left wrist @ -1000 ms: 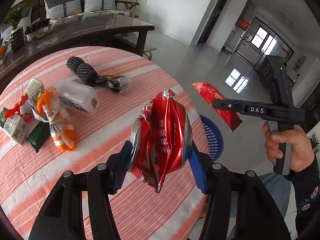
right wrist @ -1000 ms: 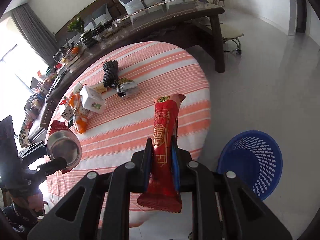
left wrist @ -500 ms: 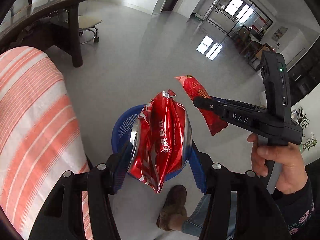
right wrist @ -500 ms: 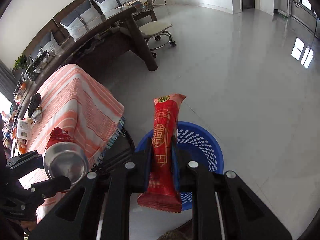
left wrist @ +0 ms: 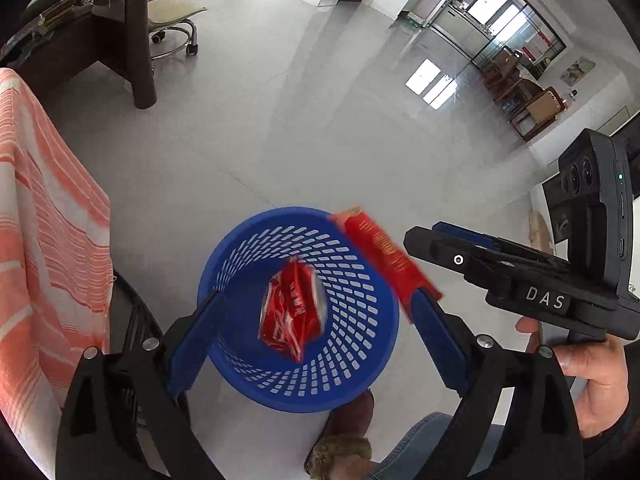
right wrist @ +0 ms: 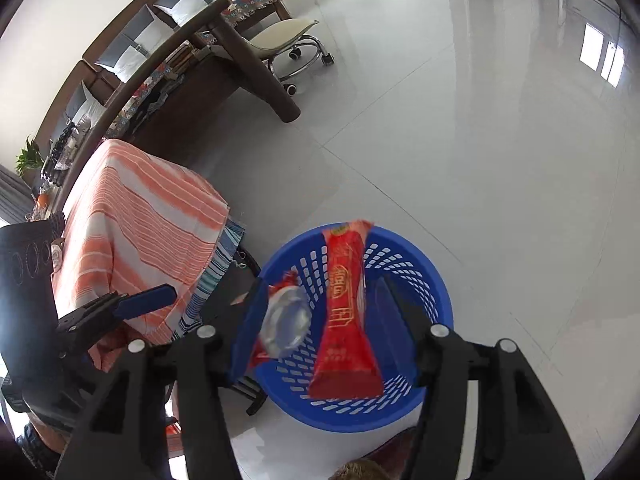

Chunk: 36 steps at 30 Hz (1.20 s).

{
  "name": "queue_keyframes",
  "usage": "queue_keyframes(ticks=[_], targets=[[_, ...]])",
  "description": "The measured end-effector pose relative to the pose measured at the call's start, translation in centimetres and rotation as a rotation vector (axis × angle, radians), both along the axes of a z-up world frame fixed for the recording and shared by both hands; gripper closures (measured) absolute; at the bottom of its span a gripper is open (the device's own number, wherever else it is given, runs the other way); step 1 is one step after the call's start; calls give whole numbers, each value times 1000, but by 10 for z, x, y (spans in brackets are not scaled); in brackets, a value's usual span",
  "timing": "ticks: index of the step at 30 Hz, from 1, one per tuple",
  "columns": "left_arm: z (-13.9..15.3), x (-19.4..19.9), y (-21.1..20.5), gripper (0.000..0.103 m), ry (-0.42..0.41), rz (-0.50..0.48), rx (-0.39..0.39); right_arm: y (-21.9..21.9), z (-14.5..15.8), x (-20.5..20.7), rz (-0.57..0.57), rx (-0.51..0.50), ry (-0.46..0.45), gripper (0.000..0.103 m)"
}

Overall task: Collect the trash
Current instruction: 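Carry the red can and red wrapper to the blue basket and release both, then return both tools to the table and grasp the green milk carton with the left tool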

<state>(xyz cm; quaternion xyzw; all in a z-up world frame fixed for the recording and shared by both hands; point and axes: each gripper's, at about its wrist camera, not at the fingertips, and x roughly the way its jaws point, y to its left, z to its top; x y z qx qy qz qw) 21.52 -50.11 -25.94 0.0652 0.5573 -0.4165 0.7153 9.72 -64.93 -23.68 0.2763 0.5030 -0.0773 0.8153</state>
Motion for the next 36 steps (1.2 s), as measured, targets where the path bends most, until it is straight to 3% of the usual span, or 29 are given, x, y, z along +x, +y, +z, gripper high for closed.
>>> queue_keyframes(ticks=[5,9,12,15,22,25,30,36], targets=[[32,-9,23,11,-22,25,-88,-11,24,-14,-49,-64,-64,46],[91,-39,56,11,-147,28,-157,-3,54,-21,-69,-196,-127,25],[125,-62,95,6,-233,38,-198,16,78,-28,-71,-306,-187,22],[140,-82,142,6,-320,76,-166,44,100,-33,-63,-378,-269,15],[119,-105,269,6,-409,230,19,150,123,-38,95,-507,-430,14],[106,-102,323,6,-425,302,102,211,115,-38,203,-454,-448,14],[97,-90,409,6,-416,437,184,317,99,-30,422,-354,-414,14],[82,-65,480,6,-330,613,231,425,86,8,648,-379,-313,14]])
